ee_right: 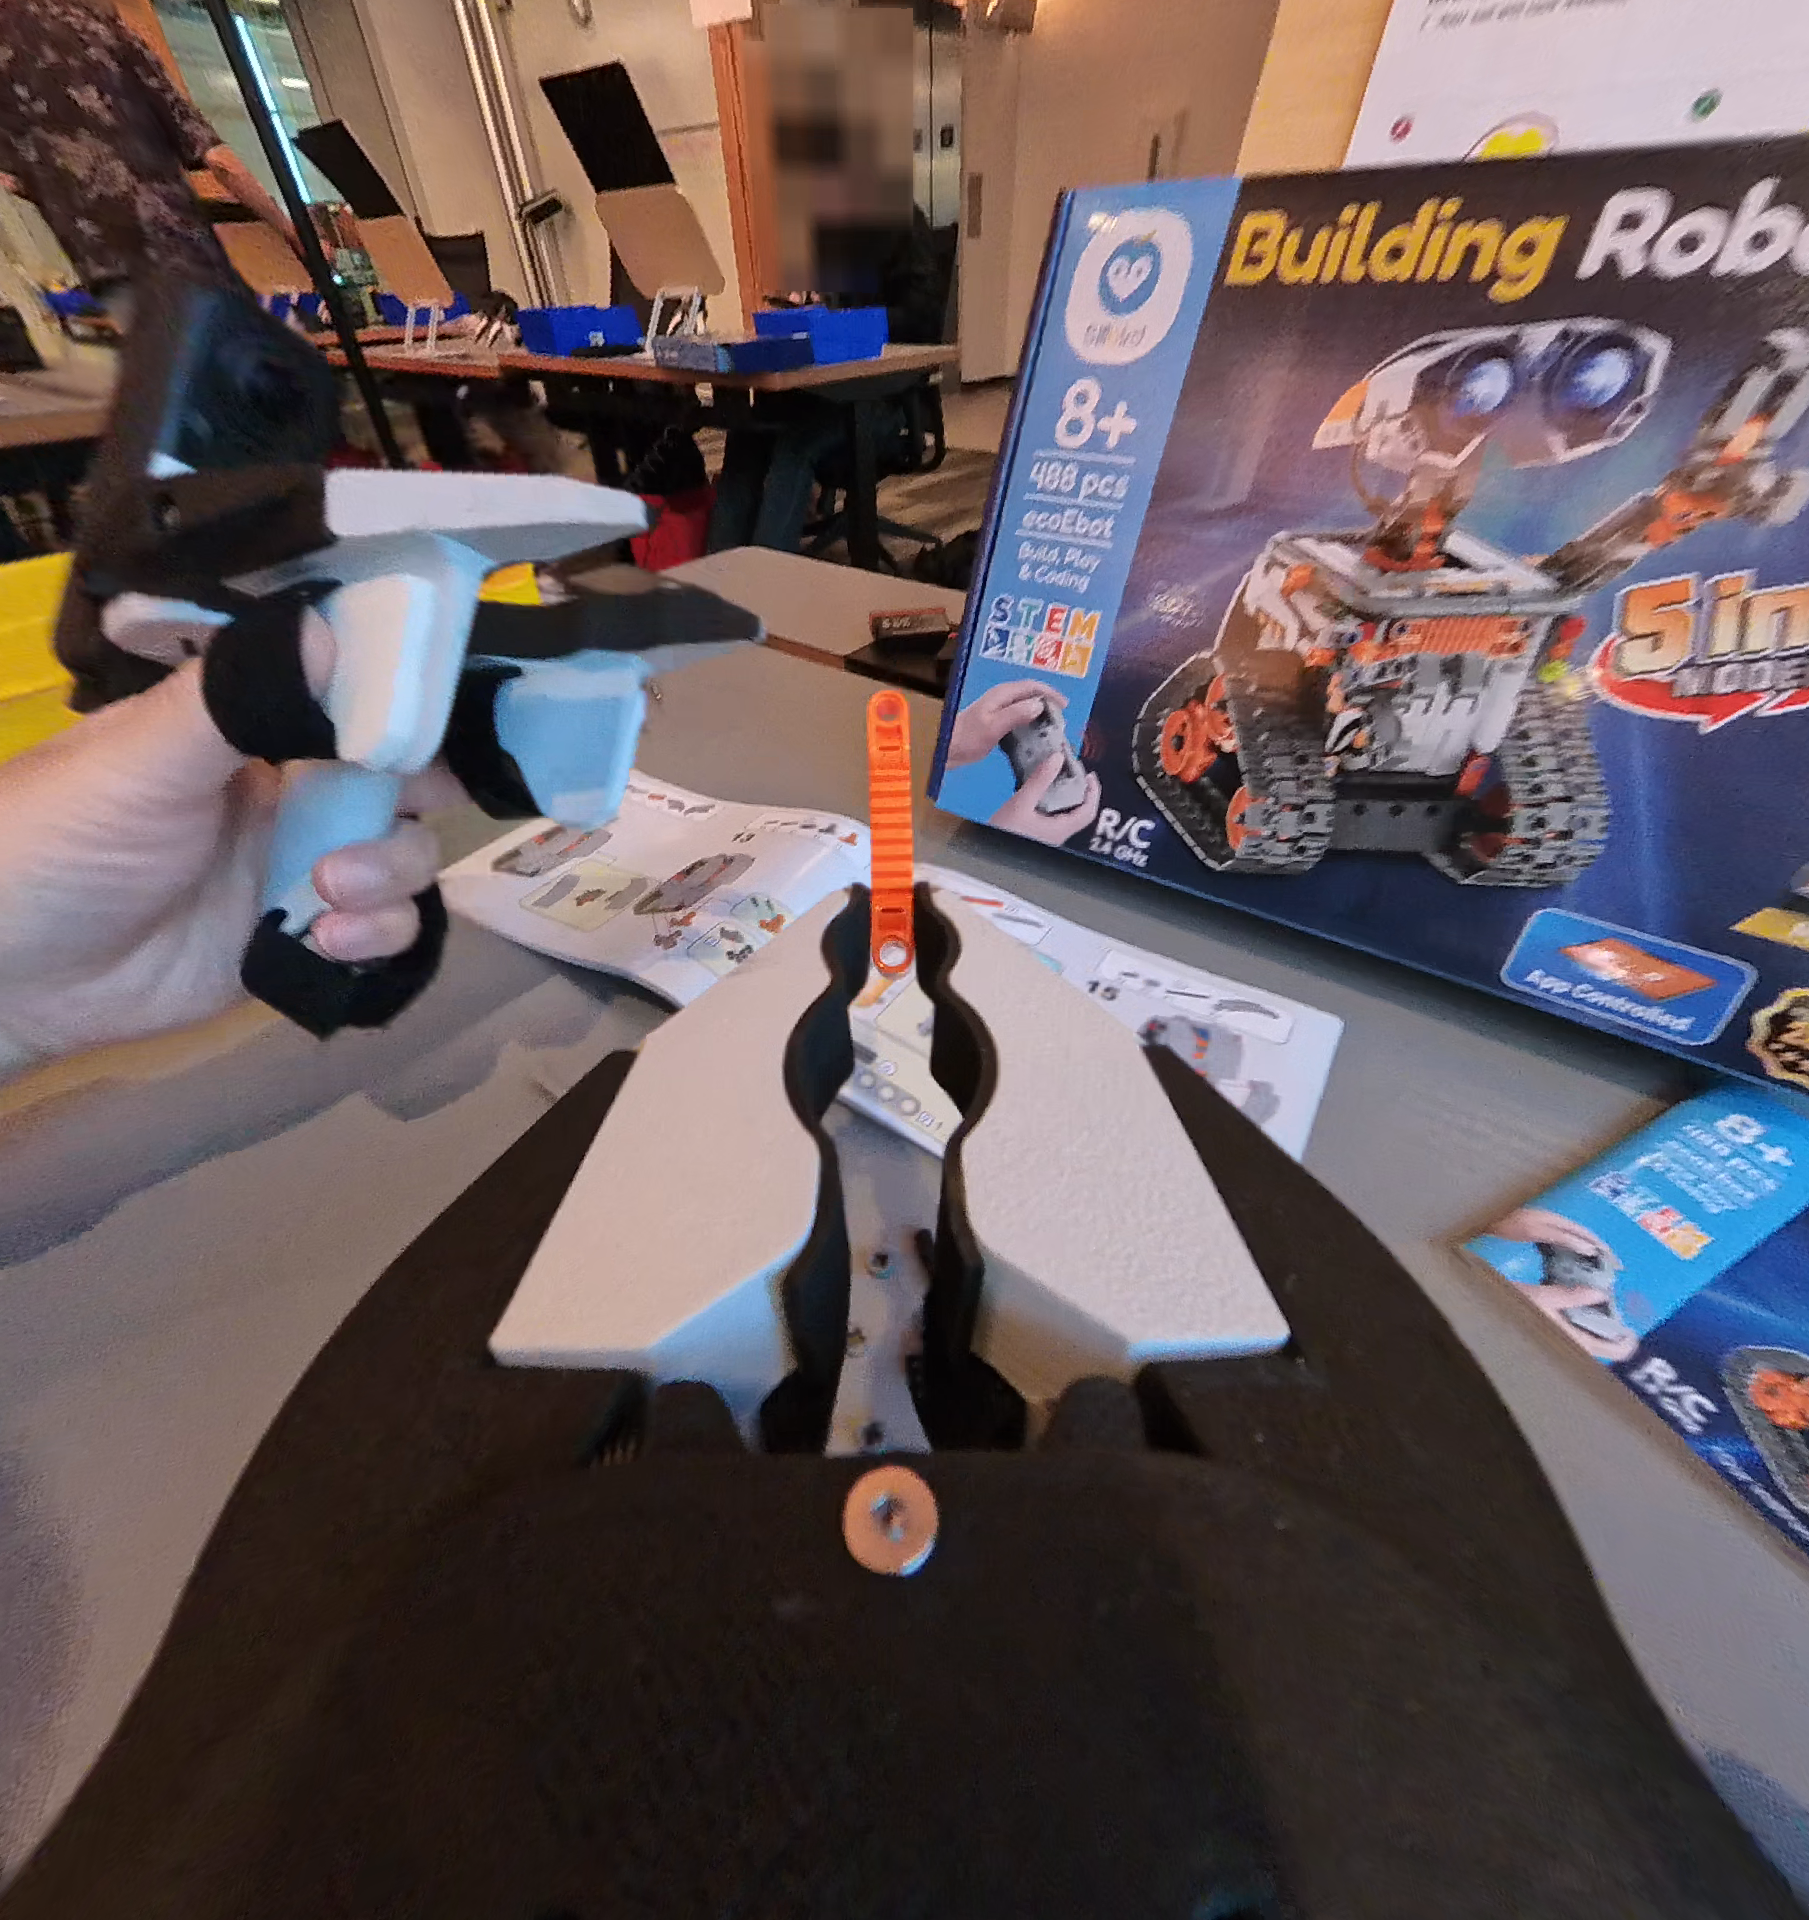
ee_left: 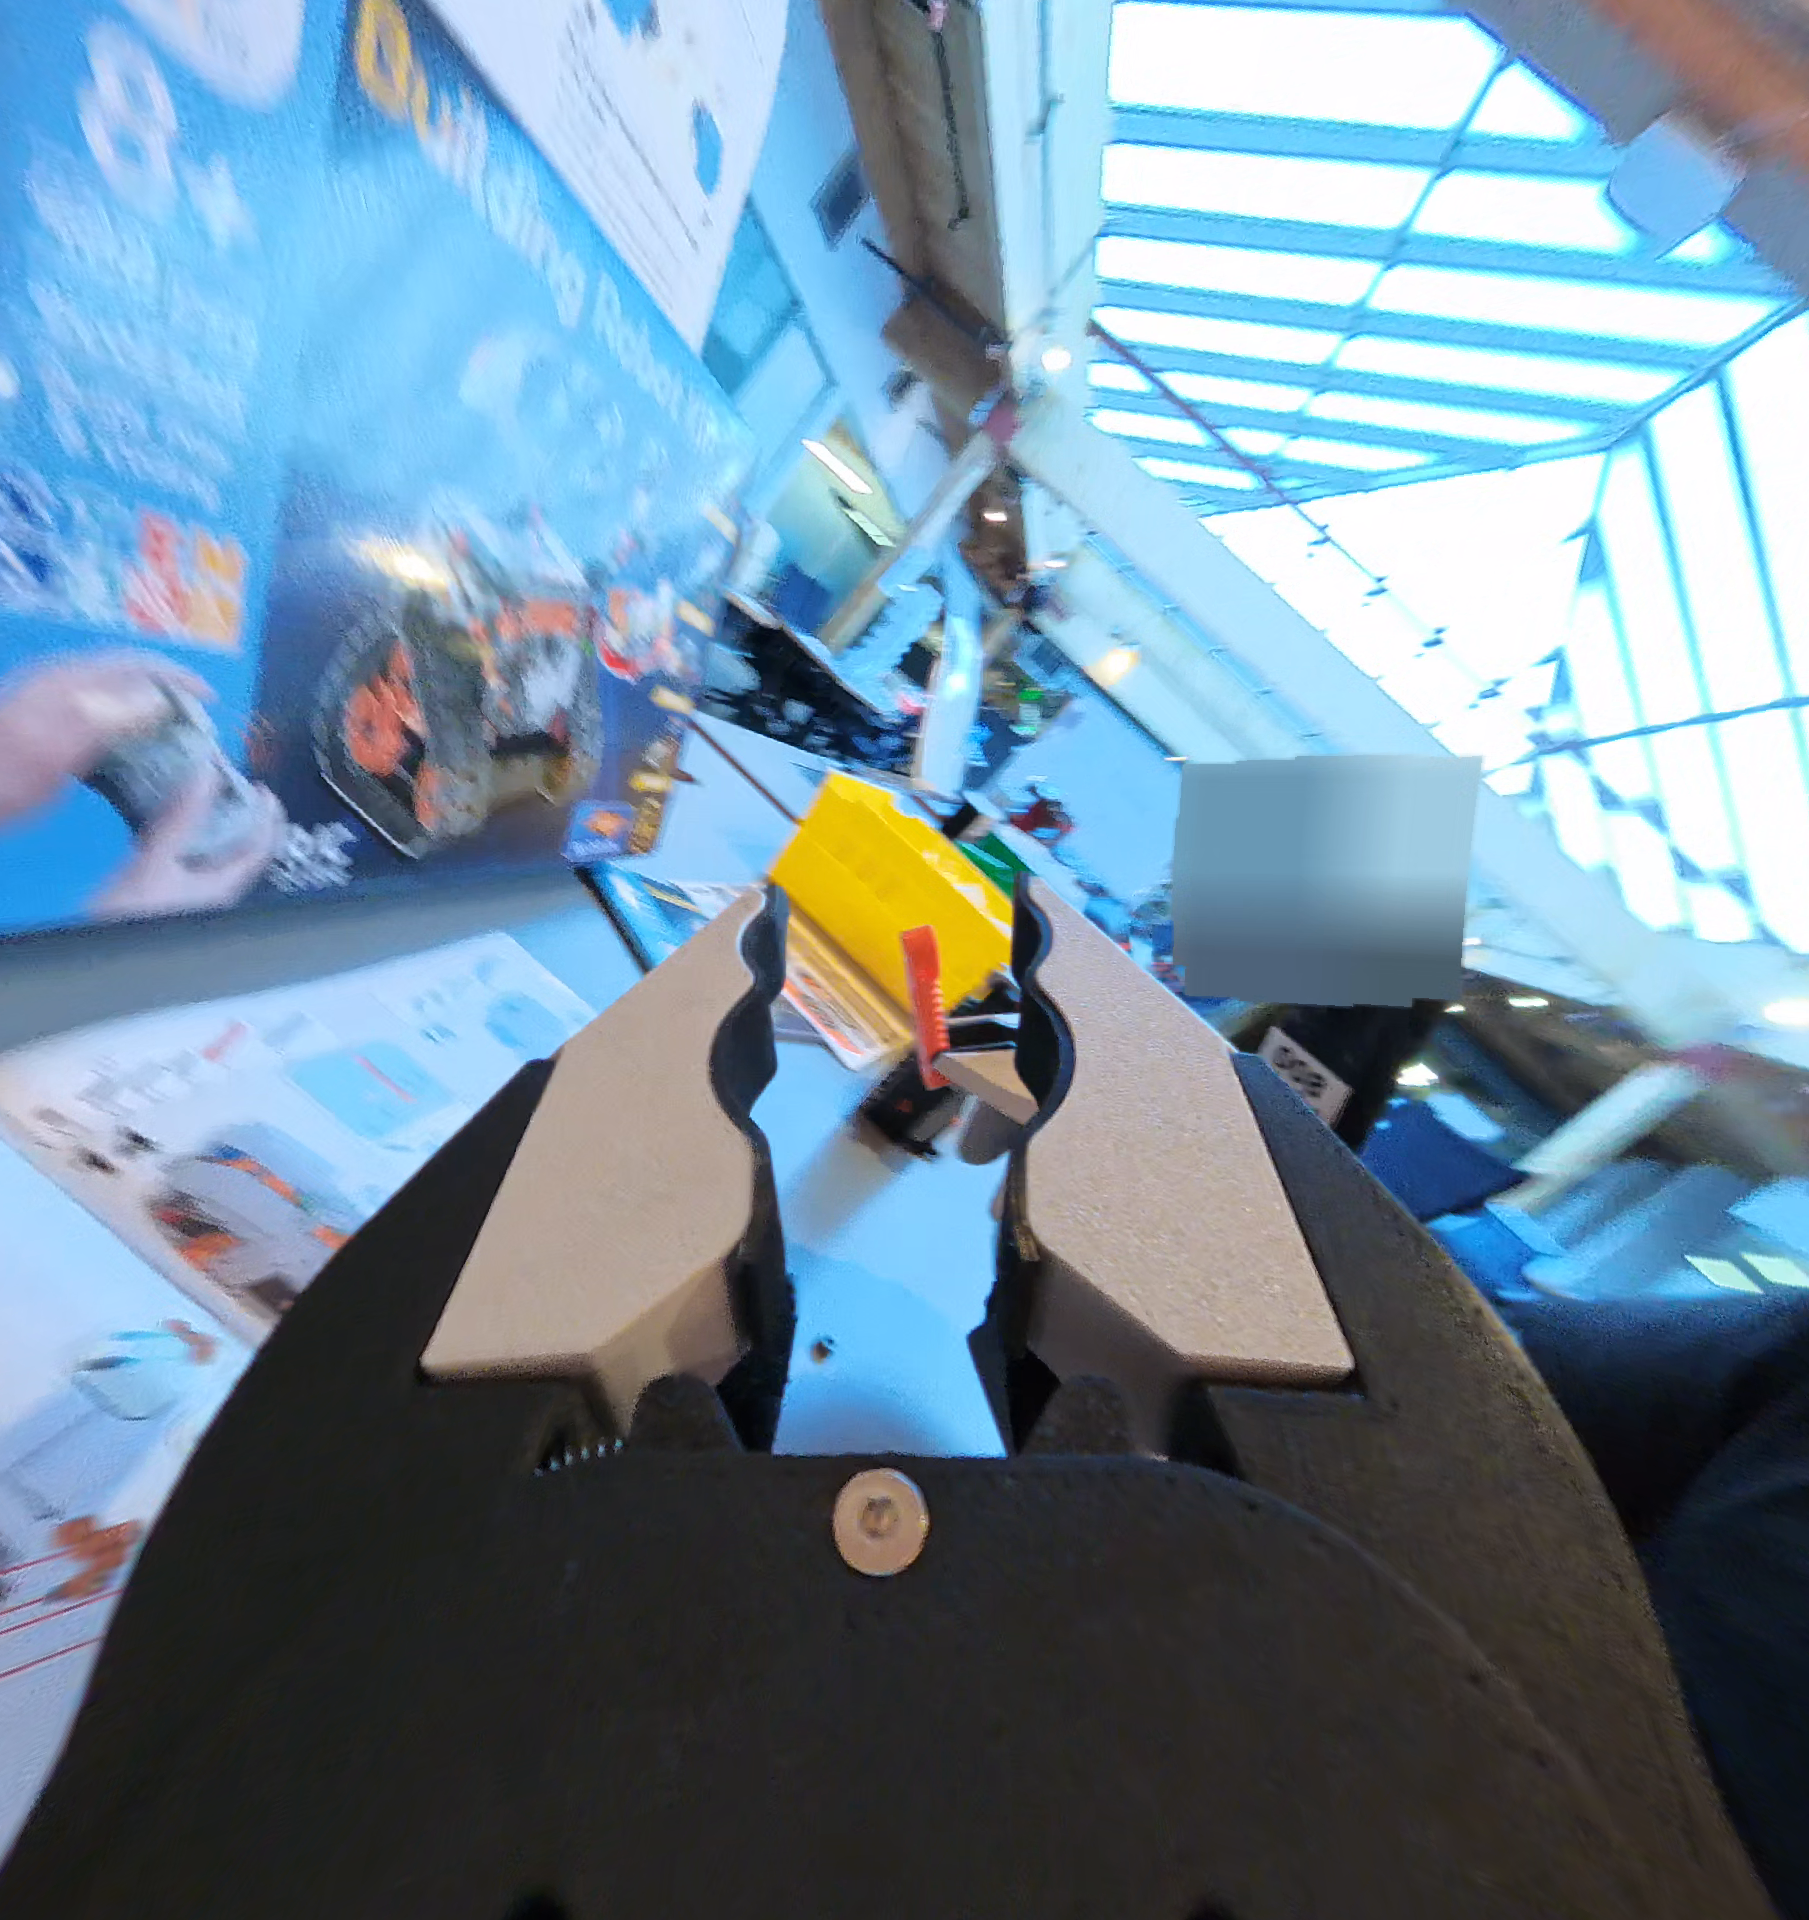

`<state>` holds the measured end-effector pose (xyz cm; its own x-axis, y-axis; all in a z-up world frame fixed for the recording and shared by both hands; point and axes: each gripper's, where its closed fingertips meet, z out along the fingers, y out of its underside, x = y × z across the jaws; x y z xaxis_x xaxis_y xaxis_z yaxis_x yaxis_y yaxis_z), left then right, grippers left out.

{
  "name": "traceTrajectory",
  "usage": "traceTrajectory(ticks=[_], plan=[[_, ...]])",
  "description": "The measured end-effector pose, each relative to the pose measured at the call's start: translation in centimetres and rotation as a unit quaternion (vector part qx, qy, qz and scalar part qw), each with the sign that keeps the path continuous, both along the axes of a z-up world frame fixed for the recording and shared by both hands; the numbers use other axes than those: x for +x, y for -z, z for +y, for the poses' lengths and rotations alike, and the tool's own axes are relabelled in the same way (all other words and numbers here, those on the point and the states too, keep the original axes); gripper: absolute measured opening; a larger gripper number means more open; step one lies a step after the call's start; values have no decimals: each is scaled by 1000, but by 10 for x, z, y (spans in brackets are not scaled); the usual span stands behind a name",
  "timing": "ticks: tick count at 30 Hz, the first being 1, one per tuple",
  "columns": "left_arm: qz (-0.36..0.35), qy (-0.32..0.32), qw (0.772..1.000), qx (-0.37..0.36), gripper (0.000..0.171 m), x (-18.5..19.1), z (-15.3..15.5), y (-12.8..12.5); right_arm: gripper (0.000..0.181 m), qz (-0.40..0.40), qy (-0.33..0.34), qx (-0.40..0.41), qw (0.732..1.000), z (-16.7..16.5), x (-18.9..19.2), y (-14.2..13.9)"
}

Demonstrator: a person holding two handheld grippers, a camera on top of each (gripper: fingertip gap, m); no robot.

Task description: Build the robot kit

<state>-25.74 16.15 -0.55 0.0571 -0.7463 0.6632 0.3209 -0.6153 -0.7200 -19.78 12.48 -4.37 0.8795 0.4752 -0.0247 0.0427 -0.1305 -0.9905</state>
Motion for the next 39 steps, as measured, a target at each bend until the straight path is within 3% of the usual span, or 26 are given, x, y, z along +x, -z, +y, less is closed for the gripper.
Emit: traceTrajectory(ticks=[8,13,16,22,25,30,35,39], plan=[[61,43,997,4,44,14,0,32,5,-45,-29,1,999,7,-29,10],[37,79,996,-26,31,25,-13,35,5,-60,-37,-4,997,11,-35,18],[58,81,995,-28,5,28,-14,46,5,-56,-42,-9,997,11,-37,21],[82,93,990,-60,4,21,-14,57,7,-67,-81,-17,994,9,-48,36],[102,102,987,-74,4,16,-18,59,14,-81,-101,-64,990,-2,-50,49],[207,127,968,-55,4,10,-32,78,14,-88,-125,-85,985,-30,-36,54],[164,166,970,-71,4,19,-42,68,14,-81,-127,-104,983,-26,-27,56],[214,181,957,-70,3,20,-49,91,14,-80,-142,-109,981,-29,-31,57]])
